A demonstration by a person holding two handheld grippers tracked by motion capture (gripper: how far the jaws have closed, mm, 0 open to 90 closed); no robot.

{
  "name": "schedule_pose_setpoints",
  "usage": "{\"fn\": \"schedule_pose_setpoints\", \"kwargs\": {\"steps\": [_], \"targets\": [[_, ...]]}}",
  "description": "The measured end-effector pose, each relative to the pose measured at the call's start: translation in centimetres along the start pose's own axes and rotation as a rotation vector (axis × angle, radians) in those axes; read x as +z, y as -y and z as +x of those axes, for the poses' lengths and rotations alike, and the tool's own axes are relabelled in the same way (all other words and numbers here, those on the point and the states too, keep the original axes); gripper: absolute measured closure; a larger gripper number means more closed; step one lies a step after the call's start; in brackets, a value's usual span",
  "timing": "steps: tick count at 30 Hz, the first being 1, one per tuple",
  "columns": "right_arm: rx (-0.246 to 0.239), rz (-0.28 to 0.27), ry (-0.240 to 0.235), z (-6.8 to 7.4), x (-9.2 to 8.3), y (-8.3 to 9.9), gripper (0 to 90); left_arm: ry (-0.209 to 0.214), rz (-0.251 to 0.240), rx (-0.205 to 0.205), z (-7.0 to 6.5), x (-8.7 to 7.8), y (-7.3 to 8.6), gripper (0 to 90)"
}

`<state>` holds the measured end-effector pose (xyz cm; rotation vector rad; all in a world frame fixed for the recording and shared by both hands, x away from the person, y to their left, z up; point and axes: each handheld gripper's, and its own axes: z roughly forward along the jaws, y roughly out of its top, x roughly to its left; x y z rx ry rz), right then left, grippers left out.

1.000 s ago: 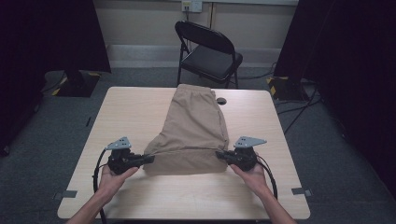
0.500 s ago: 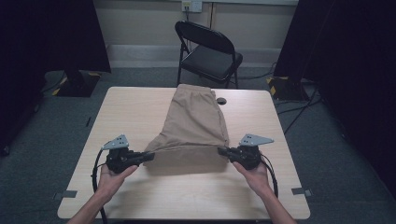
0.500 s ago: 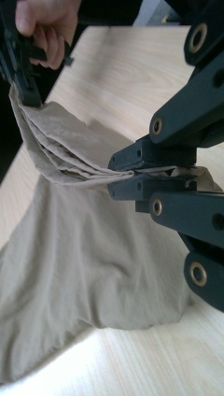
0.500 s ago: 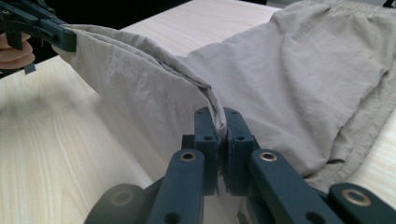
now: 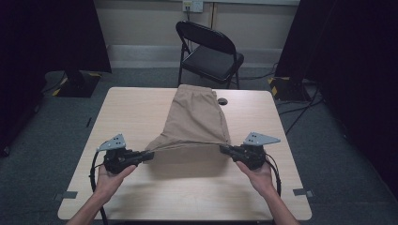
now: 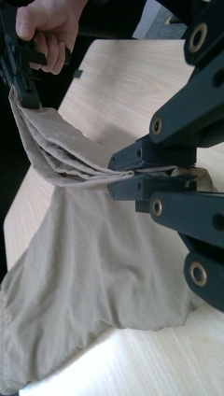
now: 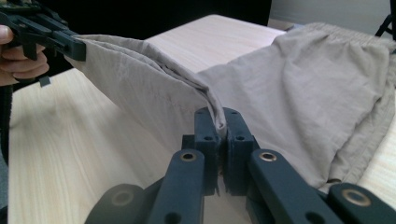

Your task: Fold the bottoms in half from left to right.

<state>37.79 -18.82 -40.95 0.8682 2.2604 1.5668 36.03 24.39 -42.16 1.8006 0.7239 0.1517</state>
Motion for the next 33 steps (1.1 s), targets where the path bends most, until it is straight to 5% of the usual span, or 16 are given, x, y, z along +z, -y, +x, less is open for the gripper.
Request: {"fn": "schedule_pose_setpoints", "kwargs": {"steps": [33], "targets": [[-0.027, -0.091, 0.002, 1.1, -3.1, -3.0, 86.4, -0.013, -0.095, 0.102, -2.5, -1.9, -4.0, 86.2]]}}
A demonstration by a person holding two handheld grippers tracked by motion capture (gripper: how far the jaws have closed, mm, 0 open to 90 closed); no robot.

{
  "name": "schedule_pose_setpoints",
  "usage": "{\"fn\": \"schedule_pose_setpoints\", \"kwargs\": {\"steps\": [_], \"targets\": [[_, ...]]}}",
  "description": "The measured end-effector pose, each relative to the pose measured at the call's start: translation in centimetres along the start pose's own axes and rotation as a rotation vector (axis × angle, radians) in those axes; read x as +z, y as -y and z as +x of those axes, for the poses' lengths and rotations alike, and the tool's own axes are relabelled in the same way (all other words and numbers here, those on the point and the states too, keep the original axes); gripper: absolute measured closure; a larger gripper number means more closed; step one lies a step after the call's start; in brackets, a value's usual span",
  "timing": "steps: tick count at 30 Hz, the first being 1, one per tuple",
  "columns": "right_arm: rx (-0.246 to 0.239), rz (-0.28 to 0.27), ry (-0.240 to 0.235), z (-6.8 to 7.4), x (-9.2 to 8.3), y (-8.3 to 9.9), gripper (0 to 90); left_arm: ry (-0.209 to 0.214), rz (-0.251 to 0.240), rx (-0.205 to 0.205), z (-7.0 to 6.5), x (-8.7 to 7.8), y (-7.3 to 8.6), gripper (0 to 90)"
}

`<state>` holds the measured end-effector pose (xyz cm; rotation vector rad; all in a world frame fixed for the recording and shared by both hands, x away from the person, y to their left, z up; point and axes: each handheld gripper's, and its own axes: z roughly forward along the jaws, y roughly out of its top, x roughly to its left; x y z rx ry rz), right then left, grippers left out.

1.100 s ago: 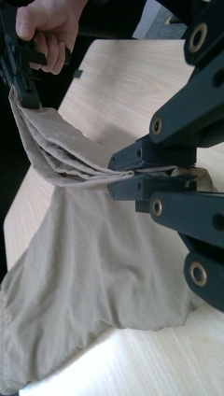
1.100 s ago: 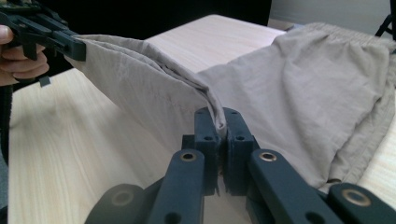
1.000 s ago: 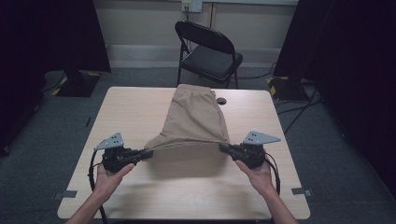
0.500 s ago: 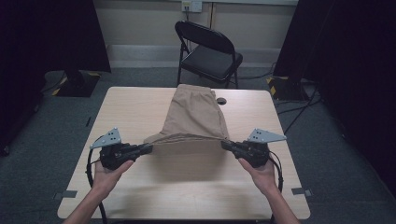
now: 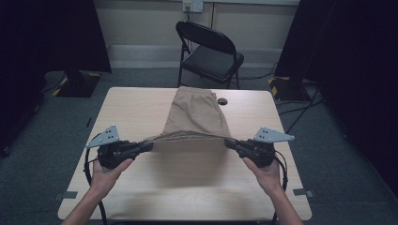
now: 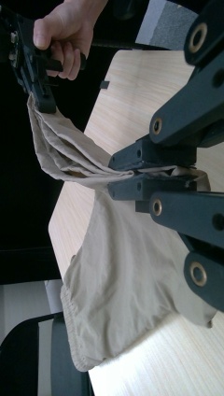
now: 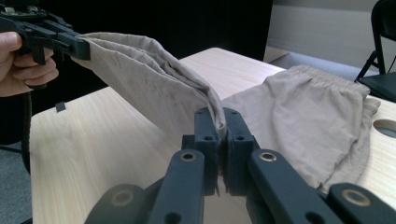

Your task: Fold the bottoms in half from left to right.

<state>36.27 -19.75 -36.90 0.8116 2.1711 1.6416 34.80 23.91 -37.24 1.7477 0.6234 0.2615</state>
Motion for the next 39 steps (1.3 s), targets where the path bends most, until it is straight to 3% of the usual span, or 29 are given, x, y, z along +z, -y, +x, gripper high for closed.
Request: {"fn": "schedule_pose_setpoints", "kwargs": {"steps": [10, 17, 30, 39], "targets": [[-0.014, -0.036, 0.010, 0.1, -1.1, -1.2, 86.4, 0.017, -0.046, -0.003, -0.4, 0.0, -1.4, 86.2], [-0.019, -0.050, 0.010, 0.1, -1.7, -2.0, 86.3, 0.018, -0.050, 0.011, -1.1, -0.3, -2.5, 86.2], [-0.049, -0.094, 0.009, 0.9, -2.7, -4.2, 86.3, 0.023, -0.107, 0.019, -1.5, -1.4, -4.8, 86.2], [-0.070, -0.117, 0.012, 1.3, -3.3, -5.4, 86.3, 0.039, -0.118, 0.013, -2.0, -1.6, -5.8, 86.2]]}}
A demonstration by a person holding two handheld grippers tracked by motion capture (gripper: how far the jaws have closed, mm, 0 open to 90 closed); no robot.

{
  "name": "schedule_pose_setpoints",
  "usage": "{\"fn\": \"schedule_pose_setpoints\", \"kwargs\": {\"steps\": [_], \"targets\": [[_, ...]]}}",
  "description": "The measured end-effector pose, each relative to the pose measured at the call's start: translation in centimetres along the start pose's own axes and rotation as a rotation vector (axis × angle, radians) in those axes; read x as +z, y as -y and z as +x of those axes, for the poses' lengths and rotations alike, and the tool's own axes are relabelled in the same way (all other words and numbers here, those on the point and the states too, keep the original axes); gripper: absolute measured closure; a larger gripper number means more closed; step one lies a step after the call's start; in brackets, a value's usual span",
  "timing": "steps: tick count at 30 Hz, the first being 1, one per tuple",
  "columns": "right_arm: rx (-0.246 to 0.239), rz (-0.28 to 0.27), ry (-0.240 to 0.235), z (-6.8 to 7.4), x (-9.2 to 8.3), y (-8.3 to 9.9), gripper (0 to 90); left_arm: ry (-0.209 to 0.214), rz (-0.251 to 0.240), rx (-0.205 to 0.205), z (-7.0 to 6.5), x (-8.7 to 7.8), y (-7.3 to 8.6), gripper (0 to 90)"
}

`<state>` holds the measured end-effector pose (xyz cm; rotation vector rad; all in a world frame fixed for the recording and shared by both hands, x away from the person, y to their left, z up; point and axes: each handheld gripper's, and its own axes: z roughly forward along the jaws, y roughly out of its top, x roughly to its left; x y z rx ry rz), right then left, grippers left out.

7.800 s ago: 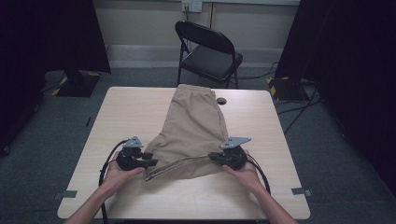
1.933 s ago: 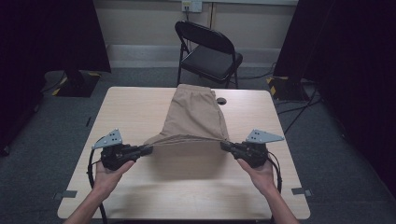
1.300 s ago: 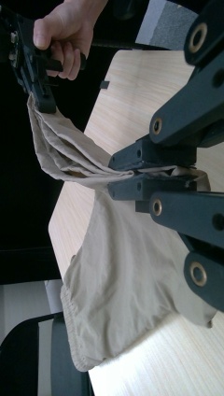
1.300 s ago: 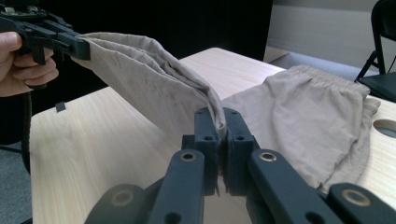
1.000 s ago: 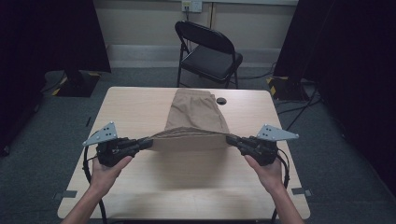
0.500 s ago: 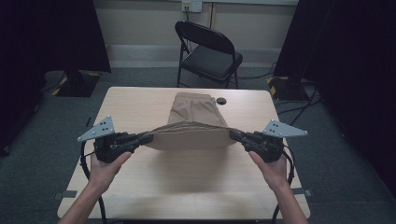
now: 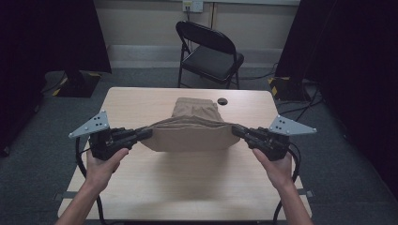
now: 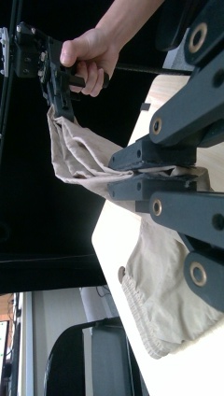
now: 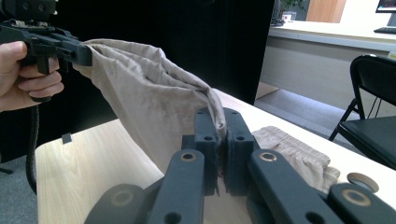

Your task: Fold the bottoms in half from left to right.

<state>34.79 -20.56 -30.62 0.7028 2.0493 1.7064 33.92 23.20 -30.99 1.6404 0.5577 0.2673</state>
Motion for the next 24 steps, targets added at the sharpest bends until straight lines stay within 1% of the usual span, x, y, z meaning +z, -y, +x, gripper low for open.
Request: {"fn": "schedule_pose_setpoints", "kwargs": {"steps": [3, 4, 7, 9, 11, 14, 17, 19, 24], "targets": [[0.001, -0.003, 0.001, 0.1, -0.1, -0.3, 86.3, 0.000, -0.009, -0.002, -0.1, -0.1, -0.3, 86.3], [-0.002, -0.008, 0.000, 0.1, -0.1, -0.4, 86.3, 0.008, -0.013, -0.006, -0.1, -0.1, -0.4, 86.3], [-0.016, -0.012, 0.009, 0.3, -0.2, -0.7, 86.2, 0.008, -0.019, -0.002, -0.4, -0.4, -0.8, 86.2], [-0.019, -0.018, 0.006, 0.4, -0.4, -0.9, 86.2, 0.012, -0.023, 0.002, -0.6, -0.7, -1.1, 86.2], [-0.022, -0.027, 0.002, 0.6, -0.5, -1.2, 86.2, 0.001, -0.022, 0.017, -0.8, -0.9, -1.5, 86.2], [-0.025, -0.036, -0.002, 0.8, -0.6, -1.6, 86.2, 0.007, -0.046, 0.008, -1.0, -1.1, -1.8, 86.2], [-0.038, -0.044, -0.004, 1.1, -0.7, -2.0, 86.2, 0.008, -0.056, 0.012, -1.2, -1.3, -2.3, 86.3], [-0.039, -0.055, -0.009, 1.3, -0.8, -2.2, 86.2, 0.007, -0.060, 0.028, -1.4, -1.5, -2.8, 86.3], [-0.051, -0.077, -0.010, 1.7, -1.3, -3.0, 86.2, 0.015, -0.068, 0.045, -2.3, -2.1, -3.6, 86.3]]}}
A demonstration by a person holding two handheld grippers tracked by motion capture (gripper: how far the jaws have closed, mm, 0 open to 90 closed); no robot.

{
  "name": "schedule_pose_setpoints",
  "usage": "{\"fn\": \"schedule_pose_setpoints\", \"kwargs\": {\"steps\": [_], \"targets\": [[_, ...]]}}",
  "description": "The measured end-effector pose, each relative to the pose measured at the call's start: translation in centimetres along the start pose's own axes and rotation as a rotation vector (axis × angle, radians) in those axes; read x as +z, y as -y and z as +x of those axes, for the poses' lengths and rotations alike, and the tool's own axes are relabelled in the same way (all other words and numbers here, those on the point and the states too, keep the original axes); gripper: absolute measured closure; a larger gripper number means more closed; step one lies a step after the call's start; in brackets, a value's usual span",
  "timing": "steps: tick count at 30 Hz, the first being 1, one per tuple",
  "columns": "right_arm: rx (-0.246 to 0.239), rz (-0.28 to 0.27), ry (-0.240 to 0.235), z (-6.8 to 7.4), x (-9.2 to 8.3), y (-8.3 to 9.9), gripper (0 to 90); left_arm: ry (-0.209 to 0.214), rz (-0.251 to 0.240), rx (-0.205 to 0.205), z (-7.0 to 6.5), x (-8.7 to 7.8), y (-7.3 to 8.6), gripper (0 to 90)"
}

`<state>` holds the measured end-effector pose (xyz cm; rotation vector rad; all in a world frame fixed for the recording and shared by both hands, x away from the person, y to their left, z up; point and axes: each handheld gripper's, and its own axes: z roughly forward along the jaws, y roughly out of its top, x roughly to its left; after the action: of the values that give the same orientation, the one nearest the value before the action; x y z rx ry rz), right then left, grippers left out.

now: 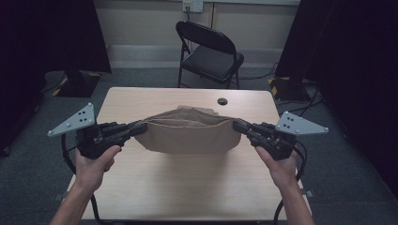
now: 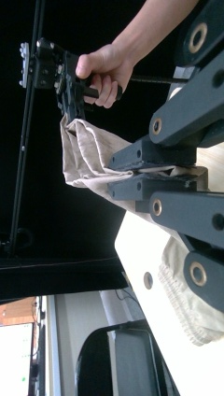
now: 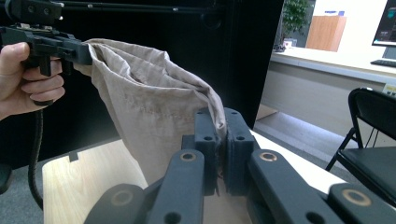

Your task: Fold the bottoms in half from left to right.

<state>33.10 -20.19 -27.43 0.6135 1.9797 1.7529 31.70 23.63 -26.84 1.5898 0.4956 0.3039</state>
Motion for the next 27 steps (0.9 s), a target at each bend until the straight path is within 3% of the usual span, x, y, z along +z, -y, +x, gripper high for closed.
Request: {"fn": "schedule_pose_setpoints", "kwargs": {"steps": [5, 19, 22, 25, 27], "targets": [[-0.011, -0.037, 0.001, 0.5, -0.3, -0.5, 86.2, 0.028, -0.031, 0.010, -1.0, -0.3, -0.9, 86.3], [-0.047, -0.103, -0.012, 2.4, -1.3, -3.0, 86.2, 0.027, -0.051, 0.041, -1.9, -1.9, -3.1, 86.3], [-0.048, -0.085, -0.008, 2.5, -1.1, -3.0, 86.1, 0.024, -0.030, 0.014, -1.4, -1.5, -2.4, 86.3], [-0.029, -0.047, -0.001, 2.0, -0.4, -1.9, 86.2, 0.024, 0.007, -0.023, -0.4, -0.5, -0.9, 86.3], [-0.004, -0.025, -0.001, 1.5, 0.0, -0.9, 86.1, 0.044, -0.001, -0.029, 0.3, 0.1, 0.3, 86.3]]}}
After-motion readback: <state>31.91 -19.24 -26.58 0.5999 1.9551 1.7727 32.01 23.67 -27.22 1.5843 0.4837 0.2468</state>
